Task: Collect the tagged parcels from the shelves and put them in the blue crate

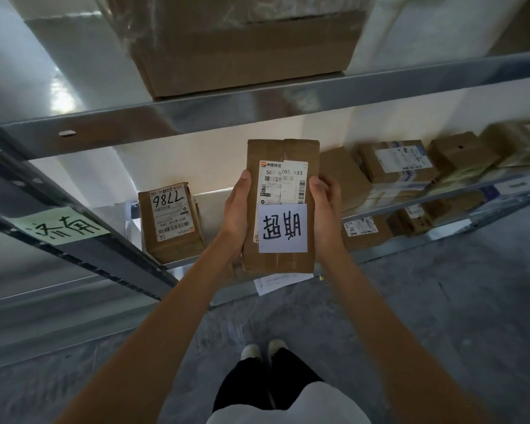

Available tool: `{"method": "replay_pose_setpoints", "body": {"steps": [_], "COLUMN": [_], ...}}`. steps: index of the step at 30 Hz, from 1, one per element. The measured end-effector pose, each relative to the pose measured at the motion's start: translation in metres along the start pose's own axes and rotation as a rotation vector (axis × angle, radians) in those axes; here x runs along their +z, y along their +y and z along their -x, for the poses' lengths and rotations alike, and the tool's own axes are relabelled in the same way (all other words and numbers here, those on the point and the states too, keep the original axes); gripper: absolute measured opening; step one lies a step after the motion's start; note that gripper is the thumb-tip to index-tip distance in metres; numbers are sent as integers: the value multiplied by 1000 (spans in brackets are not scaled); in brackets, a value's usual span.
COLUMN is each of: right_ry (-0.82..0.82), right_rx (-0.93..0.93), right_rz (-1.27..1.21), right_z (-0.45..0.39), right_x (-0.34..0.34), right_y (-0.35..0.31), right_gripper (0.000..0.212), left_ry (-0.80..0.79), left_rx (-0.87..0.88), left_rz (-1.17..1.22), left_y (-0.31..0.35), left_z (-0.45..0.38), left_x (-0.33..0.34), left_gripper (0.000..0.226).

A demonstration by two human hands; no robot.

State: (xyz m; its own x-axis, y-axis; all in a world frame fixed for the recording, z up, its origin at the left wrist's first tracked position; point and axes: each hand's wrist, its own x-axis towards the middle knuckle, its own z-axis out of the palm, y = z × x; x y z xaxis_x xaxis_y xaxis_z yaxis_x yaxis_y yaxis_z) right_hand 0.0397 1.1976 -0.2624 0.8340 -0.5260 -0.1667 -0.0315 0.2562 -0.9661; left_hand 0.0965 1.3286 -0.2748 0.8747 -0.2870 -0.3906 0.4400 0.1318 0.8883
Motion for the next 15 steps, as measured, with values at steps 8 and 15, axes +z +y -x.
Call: {"method": "replay_pose_setpoints", "body": {"steps": [8,15], "right_ry": [214,505], "right_rx": [23,-29], "right_rz": [-6,-124], "right_z": [26,39], "right_x": [-90,-185], "right_y": [-9,-25], "right_gripper": [35,33], "left_ry": [-202,-472], "left_rx": [-37,-90], "left_rz": [-57,-210], "left_y": [-20,-62], "left_z": [-1,9], "left_x": [88,182], "left_gripper": [61,74]}}
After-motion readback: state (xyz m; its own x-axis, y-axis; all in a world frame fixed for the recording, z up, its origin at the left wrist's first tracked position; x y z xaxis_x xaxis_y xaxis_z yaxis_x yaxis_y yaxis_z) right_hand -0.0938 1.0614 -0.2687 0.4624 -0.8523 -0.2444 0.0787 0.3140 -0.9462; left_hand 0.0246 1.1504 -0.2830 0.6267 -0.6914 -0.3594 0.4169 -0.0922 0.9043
